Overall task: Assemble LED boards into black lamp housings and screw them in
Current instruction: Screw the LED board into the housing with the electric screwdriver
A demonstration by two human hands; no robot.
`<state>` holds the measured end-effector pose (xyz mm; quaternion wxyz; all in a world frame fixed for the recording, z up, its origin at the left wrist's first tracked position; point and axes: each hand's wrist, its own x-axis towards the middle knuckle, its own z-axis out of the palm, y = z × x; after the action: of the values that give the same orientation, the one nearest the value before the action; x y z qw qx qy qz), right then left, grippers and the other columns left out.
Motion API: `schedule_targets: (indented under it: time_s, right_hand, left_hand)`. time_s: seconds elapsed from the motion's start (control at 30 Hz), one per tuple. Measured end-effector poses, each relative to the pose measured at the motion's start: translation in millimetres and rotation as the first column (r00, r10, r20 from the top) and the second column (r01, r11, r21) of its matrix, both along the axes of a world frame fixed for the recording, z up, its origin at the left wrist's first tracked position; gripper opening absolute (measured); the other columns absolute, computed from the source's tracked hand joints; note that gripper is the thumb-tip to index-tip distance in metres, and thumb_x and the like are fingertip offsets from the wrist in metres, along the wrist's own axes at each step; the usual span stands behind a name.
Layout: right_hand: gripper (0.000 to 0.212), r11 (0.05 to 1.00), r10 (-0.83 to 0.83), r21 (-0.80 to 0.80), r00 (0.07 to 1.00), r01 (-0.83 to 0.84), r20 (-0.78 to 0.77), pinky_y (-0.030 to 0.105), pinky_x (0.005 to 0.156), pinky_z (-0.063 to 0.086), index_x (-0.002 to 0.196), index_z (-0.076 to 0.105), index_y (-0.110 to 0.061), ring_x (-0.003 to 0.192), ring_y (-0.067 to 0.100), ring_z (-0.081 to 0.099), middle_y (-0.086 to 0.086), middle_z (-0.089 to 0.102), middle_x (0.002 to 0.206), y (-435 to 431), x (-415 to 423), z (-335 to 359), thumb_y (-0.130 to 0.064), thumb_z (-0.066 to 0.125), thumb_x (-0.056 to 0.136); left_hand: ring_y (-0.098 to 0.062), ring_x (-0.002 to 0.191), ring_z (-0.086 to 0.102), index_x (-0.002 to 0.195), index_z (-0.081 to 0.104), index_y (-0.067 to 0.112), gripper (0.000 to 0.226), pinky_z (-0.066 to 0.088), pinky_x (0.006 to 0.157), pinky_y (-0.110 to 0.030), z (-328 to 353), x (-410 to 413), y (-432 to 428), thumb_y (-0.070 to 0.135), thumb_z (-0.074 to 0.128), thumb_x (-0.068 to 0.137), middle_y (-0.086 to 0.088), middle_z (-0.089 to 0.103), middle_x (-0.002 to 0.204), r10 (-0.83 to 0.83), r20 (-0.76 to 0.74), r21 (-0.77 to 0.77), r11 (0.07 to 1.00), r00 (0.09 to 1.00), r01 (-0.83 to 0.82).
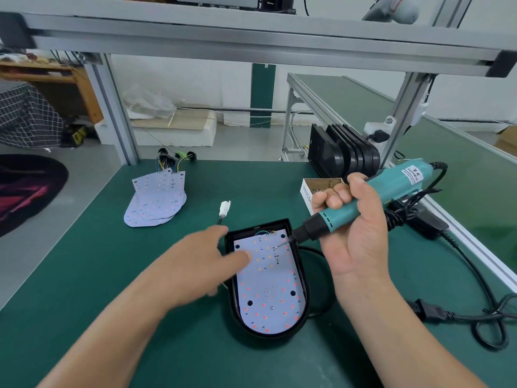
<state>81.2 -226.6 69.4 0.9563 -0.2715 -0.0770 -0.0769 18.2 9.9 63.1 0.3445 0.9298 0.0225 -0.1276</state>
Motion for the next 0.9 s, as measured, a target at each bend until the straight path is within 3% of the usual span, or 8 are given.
schedule_targets:
  time_s: [0.07, 0.17, 0.2, 0.27, 0.33, 0.47, 0.67, 0.9]
  right_hand:
    - [0.014, 1.0, 0.003, -0.012, 1.0, -0.003, 0.011, 0.031, 0.078, 0.052, 0.092, 0.055, -0.021, 0.061, 0.012, 0.045, -0.004, 0.042, 0.073, 0, 0, 0, -0.013, 0.062, 0.102]
    - [0.015, 0.998, -0.001, -0.055, 0.999, 0.003, 0.042, 0.031, 0.077, 0.053, 0.091, 0.055, -0.021, 0.061, 0.012, 0.047, -0.004, 0.043, 0.072, 2, 0, 0, -0.013, 0.061, 0.102]
    - [0.016, 0.997, -0.003, -0.073, 0.998, 0.007, 0.055, 0.031, 0.077, 0.053, 0.09, 0.056, -0.021, 0.061, 0.012, 0.047, -0.004, 0.043, 0.072, 3, 0, 0, -0.013, 0.06, 0.102]
    - [0.019, 0.994, -0.009, -0.105, 0.997, 0.017, 0.072, 0.032, 0.076, 0.053, 0.087, 0.058, -0.022, 0.061, 0.012, 0.048, -0.004, 0.044, 0.071, 6, 0, 0, -0.012, 0.059, 0.103]
    - [0.02, 0.992, -0.022, -0.125, 0.997, 0.032, 0.076, 0.032, 0.076, 0.054, 0.085, 0.059, -0.022, 0.061, 0.012, 0.048, -0.004, 0.045, 0.071, 7, 0, -1, -0.012, 0.059, 0.102]
    - [0.019, 0.986, -0.053, -0.155, 0.997, 0.062, 0.06, 0.033, 0.076, 0.053, 0.085, 0.06, -0.021, 0.061, 0.014, 0.047, -0.002, 0.044, 0.072, 9, 2, -1, -0.01, 0.061, 0.101]
    - [0.017, 0.971, -0.078, -0.22, 0.995, 0.09, 0.062, 0.035, 0.077, 0.053, 0.092, 0.058, -0.019, 0.064, 0.017, 0.045, 0.002, 0.042, 0.074, 13, 2, -3, -0.006, 0.058, 0.103]
    - [0.018, 0.946, -0.057, -0.312, 0.993, 0.087, 0.104, 0.036, 0.077, 0.054, 0.09, 0.055, -0.018, 0.063, 0.017, 0.046, 0.003, 0.04, 0.074, 17, -1, -3, -0.005, 0.056, 0.102]
  left_hand:
    - [-0.004, 0.066, 0.073, 0.149, 0.027, 0.043, 0.088, 0.052, 0.064, -0.032, -5, -3, -11, 0.073, 0.061, 0.073, 0.013, 0.074, 0.074, -0.042, -0.006, -0.022, 0.999, 0.999, 0.042]
    - [-0.01, 0.066, 0.073, 0.161, 0.015, 0.039, 0.105, 0.061, 0.062, -0.042, -16, -2, -24, 0.058, 0.071, 0.075, 0.003, 0.072, 0.08, 0.045, 0.029, -0.106, 0.994, 0.999, -0.042]
    - [-0.012, 0.068, 0.072, 0.16, 0.023, 0.034, 0.1, 0.064, 0.064, -0.043, -19, -3, -28, 0.056, 0.072, 0.075, 0.002, 0.071, 0.083, 0.068, 0.026, -0.141, 0.988, 0.997, -0.064]
    - [-0.016, 0.074, 0.072, 0.133, 0.052, 0.027, 0.068, 0.065, 0.061, -0.042, -25, -3, -36, 0.054, 0.071, 0.074, 0.003, 0.072, 0.087, 0.072, -0.006, -0.242, 0.968, 0.997, -0.071]
    - [-0.019, 0.076, 0.073, 0.111, 0.058, 0.032, 0.044, 0.063, 0.056, -0.036, -28, -4, -39, 0.053, 0.069, 0.073, 0.006, 0.074, 0.089, 0.063, -0.031, -0.318, 0.946, 0.998, -0.07]
    - [-0.021, 0.073, 0.071, 0.11, 0.054, 0.037, 0.041, 0.053, 0.052, -0.03, -35, -2, -42, 0.057, 0.065, 0.076, 0.004, 0.076, 0.093, 0.096, -0.024, -0.351, 0.931, 0.995, -0.098]
    - [-0.022, 0.073, 0.062, 0.103, 0.057, 0.025, 0.038, 0.05, 0.066, -0.04, -45, 1, -47, 0.049, 0.065, 0.075, -0.006, 0.074, 0.096, 0.091, -0.029, -0.395, 0.914, 0.995, -0.095]
    - [-0.021, 0.068, 0.058, 0.103, 0.057, 0.025, 0.036, 0.047, 0.062, -0.038, -48, 3, -49, 0.044, 0.064, 0.074, -0.005, 0.07, 0.089, 0.095, -0.015, -0.412, 0.906, 0.995, -0.093]
